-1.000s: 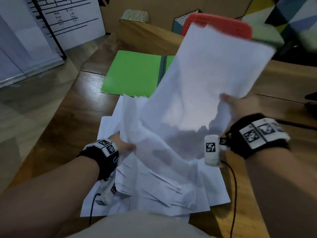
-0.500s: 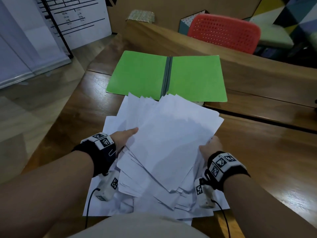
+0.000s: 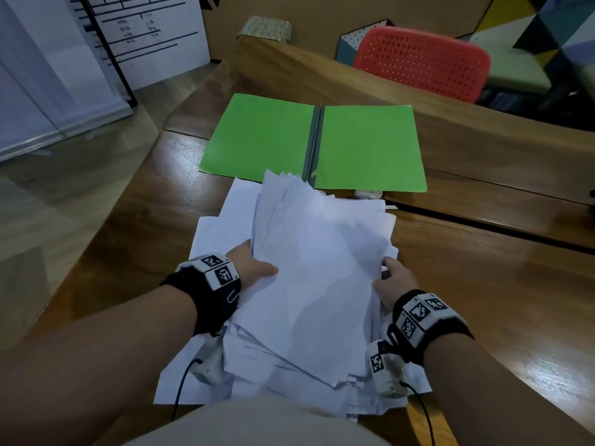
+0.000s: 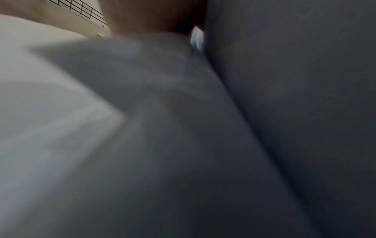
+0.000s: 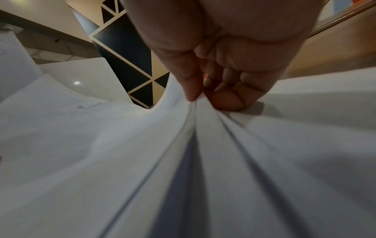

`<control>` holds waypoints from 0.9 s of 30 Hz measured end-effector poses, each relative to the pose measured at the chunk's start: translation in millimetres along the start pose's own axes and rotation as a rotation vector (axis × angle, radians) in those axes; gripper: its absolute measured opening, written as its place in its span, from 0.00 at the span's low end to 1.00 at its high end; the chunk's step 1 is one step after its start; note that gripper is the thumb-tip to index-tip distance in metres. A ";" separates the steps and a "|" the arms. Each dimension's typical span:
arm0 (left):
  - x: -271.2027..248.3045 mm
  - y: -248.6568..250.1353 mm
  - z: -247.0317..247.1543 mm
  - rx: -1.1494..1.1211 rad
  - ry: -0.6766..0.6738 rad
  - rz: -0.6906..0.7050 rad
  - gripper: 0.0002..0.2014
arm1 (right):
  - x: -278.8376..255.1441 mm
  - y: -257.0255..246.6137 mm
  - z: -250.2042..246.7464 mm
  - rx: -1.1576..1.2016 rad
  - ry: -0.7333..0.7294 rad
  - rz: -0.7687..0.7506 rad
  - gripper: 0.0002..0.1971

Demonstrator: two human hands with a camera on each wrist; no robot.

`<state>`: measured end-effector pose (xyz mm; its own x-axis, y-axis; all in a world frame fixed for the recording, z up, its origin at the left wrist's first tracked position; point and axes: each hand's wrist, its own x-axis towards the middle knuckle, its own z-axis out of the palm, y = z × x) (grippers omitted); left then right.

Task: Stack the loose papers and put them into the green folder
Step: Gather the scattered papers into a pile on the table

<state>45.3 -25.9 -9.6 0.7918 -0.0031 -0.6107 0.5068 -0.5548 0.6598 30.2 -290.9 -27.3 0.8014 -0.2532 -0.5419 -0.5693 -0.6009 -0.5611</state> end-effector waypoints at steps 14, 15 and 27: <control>-25.9 9.8 -19.8 -0.348 -0.344 0.175 0.32 | -11.5 22.3 -15.7 0.735 -0.284 -0.002 0.28; -25.8 14.0 -14.9 -0.264 -0.335 0.176 0.34 | -8.0 23.8 -12.1 0.670 -0.223 0.033 0.32; 21.1 -34.6 -45.4 0.382 0.278 -0.334 0.40 | 6.6 53.8 -20.4 0.390 0.065 0.237 0.22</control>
<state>59.9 30.9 -25.5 0.6962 0.4141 -0.5863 0.6264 -0.7494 0.2145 8.7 -340.3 -48.3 0.6433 -0.4040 -0.6504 -0.7549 -0.1933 -0.6267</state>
